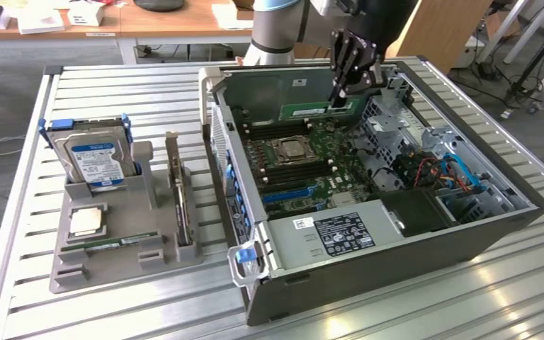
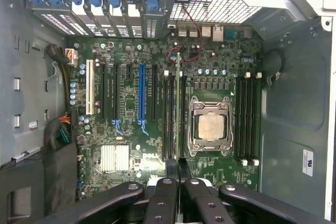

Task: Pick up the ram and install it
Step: 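Pick up the ram and move it above insertion slot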

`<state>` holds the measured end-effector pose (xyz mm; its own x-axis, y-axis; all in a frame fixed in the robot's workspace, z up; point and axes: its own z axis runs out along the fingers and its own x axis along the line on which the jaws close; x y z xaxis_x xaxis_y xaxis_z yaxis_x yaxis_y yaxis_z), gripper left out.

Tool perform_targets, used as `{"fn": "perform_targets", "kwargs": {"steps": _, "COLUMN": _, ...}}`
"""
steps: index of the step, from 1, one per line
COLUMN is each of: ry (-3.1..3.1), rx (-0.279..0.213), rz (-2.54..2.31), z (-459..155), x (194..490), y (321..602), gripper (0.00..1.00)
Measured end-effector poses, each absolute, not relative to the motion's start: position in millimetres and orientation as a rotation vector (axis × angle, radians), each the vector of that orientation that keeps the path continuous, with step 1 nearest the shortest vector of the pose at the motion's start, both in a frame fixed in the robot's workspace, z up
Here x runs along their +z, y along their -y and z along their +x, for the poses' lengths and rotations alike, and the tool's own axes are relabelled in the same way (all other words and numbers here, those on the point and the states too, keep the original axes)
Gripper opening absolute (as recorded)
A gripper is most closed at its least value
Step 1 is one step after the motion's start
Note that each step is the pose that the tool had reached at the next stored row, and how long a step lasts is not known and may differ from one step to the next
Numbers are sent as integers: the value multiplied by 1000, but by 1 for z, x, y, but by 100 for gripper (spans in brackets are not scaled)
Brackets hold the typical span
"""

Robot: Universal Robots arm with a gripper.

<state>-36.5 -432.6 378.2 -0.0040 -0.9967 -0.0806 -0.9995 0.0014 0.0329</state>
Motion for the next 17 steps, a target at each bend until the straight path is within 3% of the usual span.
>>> {"fn": "perform_targets", "kwargs": {"steps": 17, "ry": -2191, "rx": 146, "rz": -2179, "z": -37, "x": 369, "y": 433, "gripper": 12}}
